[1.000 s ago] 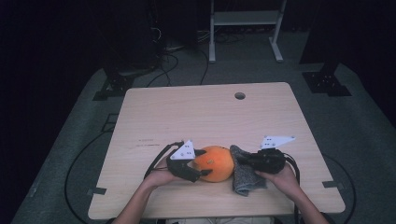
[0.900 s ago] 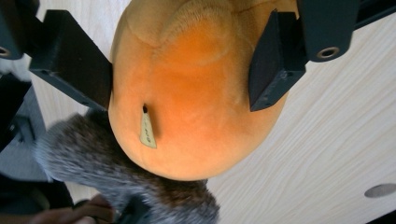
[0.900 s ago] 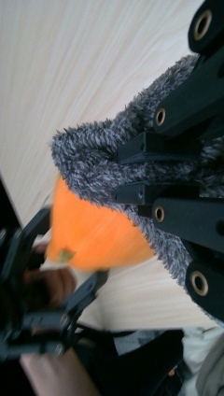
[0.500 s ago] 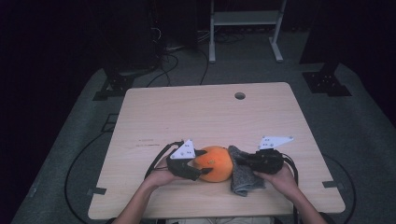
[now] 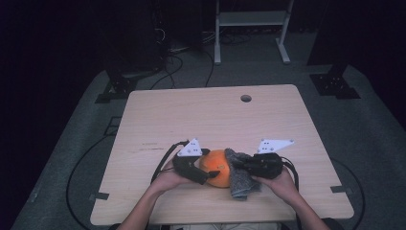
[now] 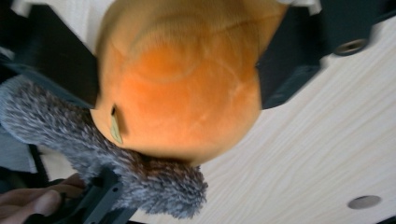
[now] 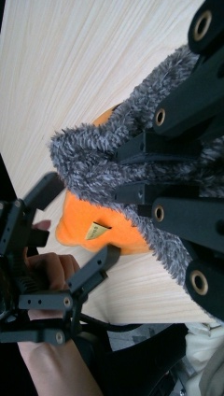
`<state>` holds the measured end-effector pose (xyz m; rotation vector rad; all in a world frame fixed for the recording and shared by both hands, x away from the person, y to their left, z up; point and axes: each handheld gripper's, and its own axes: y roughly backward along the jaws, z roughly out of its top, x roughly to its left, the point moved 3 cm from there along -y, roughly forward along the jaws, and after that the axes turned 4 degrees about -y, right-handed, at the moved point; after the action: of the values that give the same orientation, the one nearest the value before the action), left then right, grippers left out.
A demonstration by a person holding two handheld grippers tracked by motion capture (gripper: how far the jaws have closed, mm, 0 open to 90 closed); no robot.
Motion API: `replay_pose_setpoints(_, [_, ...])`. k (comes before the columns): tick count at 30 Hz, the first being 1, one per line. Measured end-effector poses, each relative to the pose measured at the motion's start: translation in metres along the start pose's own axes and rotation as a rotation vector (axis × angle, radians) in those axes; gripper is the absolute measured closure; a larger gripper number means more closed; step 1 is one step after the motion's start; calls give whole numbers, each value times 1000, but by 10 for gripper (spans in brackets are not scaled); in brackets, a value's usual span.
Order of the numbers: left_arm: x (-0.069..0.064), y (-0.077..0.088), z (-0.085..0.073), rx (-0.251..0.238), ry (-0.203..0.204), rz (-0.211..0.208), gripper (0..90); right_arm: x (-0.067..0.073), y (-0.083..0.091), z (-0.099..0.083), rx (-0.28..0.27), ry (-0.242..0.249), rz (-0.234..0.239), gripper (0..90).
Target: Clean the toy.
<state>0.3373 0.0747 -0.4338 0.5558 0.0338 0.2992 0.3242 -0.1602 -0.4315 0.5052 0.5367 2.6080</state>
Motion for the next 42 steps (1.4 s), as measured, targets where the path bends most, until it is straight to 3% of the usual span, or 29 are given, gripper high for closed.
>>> replay_pose_setpoints(4, [-4, 0, 2, 1, -34, 8, 324, -8, 5, -6, 15, -22, -25, 812])
replay_pose_setpoints(6, [-4, 1, 2, -2, -42, 7, 364, -17, 15, -11, 28, -42, -69, 813])
replay_pose_setpoints(11, [-8, -3, 5, -22, -61, 7, 377, -10, 28, -1, -49, -45, -28, 813])
replay_pose_setpoints(14, [-11, -7, 9, -23, -68, 10, 334, 4, 21, 9, -48, 2, 0, 812])
replay_pose_setpoints(16, [-7, -7, 7, -3, -38, 30, 187, 10, 7, 7, 5, 53, -15, 811])
replay_pose_setpoints(17, [-7, -7, 7, -3, -38, 30, 162, 10, 7, 7, 5, 53, -15, 811])
replay_pose_setpoints(19, [-5, -7, 3, -5, -10, 28, 160, 7, 4, 2, 14, 49, -27, 812])
replay_pose_setpoints(20, [-4, -6, 2, -4, -8, 25, 214, 2, 6, -2, 30, 50, -62, 811])
replay_pose_setpoints(21, [-4, -5, 1, -7, -13, 26, 214, 2, 6, -2, 30, 50, -62, 811])
replay_pose_setpoints(23, [-5, -4, 2, -11, -31, 35, 309, -1, 10, -3, 47, 46, -94, 811])
replay_pose_setpoints(25, [-7, -5, 4, -11, -39, 46, 353, 1, 15, 0, 23, 40, -82, 812])
replay_pose_setpoints(27, [-9, -7, 8, -17, -42, 54, 362, 9, 16, 6, -15, 41, -29, 811])
replay_pose_setpoints(28, [-11, -9, 10, -19, -48, 54, 354, 17, 11, 11, -7, 71, -17, 809])
replay_pose_setpoints(30, [-12, -10, 12, -20, -56, 55, 330, 19, 8, 11, 6, 84, -21, 809])
replay_pose_setpoints(32, [-11, -10, 12, -27, -37, 40, 190, 12, 4, 7, 27, 77, -34, 811])
replay_pose_setpoints(36, [-6, -10, 6, -21, 2, 29, 186, 5, 10, 3, 45, 66, -77, 810])
replay_pose_setpoints(38, [-6, -8, 5, -21, -26, 38, 268, 3, 16, 3, 42, 47, -93, 810])
replay_pose_setpoints(42, [-15, -13, 12, -34, -85, 48, 326, 19, 16, 17, 6, 68, -31, 809])
